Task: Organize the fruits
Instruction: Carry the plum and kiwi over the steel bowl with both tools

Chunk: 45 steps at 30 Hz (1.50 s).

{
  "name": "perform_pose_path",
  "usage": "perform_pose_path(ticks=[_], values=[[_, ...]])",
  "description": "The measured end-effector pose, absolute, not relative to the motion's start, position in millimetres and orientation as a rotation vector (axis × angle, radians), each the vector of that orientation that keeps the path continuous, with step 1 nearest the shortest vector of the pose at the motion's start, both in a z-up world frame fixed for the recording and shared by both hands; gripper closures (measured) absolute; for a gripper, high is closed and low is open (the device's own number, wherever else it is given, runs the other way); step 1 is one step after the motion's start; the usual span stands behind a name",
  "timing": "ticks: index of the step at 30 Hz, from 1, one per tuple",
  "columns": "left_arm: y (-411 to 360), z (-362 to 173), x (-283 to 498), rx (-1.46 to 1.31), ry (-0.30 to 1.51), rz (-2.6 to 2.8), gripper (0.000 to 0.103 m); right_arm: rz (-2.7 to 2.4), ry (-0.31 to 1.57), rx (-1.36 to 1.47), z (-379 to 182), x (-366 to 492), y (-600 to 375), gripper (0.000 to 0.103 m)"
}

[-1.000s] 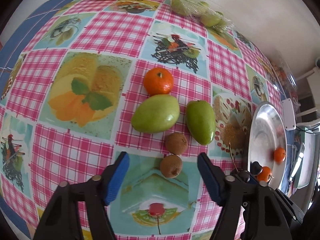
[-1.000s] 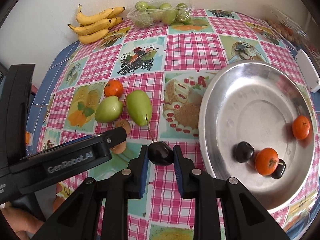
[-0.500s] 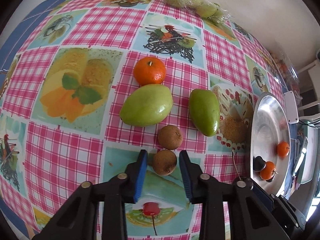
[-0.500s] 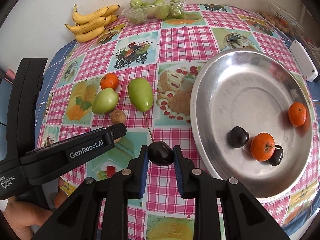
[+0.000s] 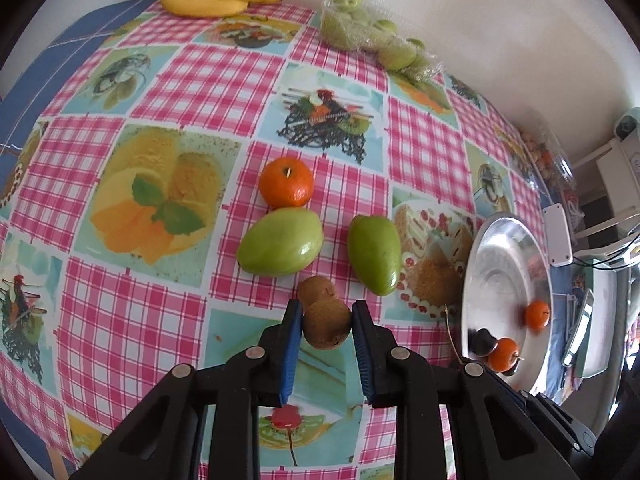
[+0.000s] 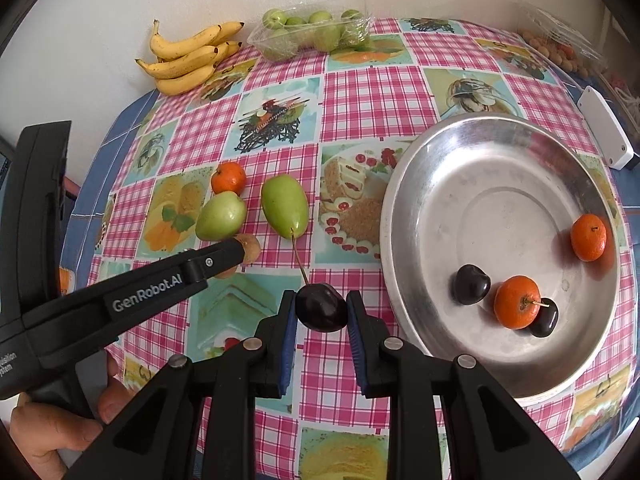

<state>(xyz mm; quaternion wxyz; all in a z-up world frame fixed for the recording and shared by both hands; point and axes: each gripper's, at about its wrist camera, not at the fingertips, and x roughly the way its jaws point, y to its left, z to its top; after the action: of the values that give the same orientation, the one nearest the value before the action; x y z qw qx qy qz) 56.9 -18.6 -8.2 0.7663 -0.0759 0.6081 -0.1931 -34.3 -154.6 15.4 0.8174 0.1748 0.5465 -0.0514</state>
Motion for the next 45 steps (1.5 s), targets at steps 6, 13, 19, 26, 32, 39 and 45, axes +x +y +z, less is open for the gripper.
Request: perform_pose_path(ticks=[6,13,19,26,32,39,45], values=[[-25.3,6.9,52.1,-0.147,1.273,-0.446,0.076,-0.113,1.139,0.384,25.2,-37.6,-159.5,0.078],[-37.1,10.4,45.4,-0.137,1.269,-0.483,0.076,-0.149,1.138,0.416,24.3,-41.0,-175.4,0.078],[-46.0,10.7,39.9,-0.122,1.265,-0.49,0.076,-0.197,1.111,0.453,30.1,-48.7,-197.0,0.077],[-68.0,13.3,27.9,-0.074,1.247,-0.538,0.076,-0.27,1.098,0.506,31.5,-61.1,-229.0,0.077],[-95.0,11.4,13.6,0.004,1.242,-0.588,0.076,-0.344,1.092,0.583,26.6,-74.0,-261.6,0.077],[-121.2,14.1,0.2,0.053,1.22,-0.653,0.076,-0.385,1.087,0.64,22.3,-84.0,-282.7,0.077],[-146.4,11.3,-10.5,0.091,1.188,-0.709,0.076,-0.401,1.1,0.647,17.3,-87.0,-287.3,0.077]])
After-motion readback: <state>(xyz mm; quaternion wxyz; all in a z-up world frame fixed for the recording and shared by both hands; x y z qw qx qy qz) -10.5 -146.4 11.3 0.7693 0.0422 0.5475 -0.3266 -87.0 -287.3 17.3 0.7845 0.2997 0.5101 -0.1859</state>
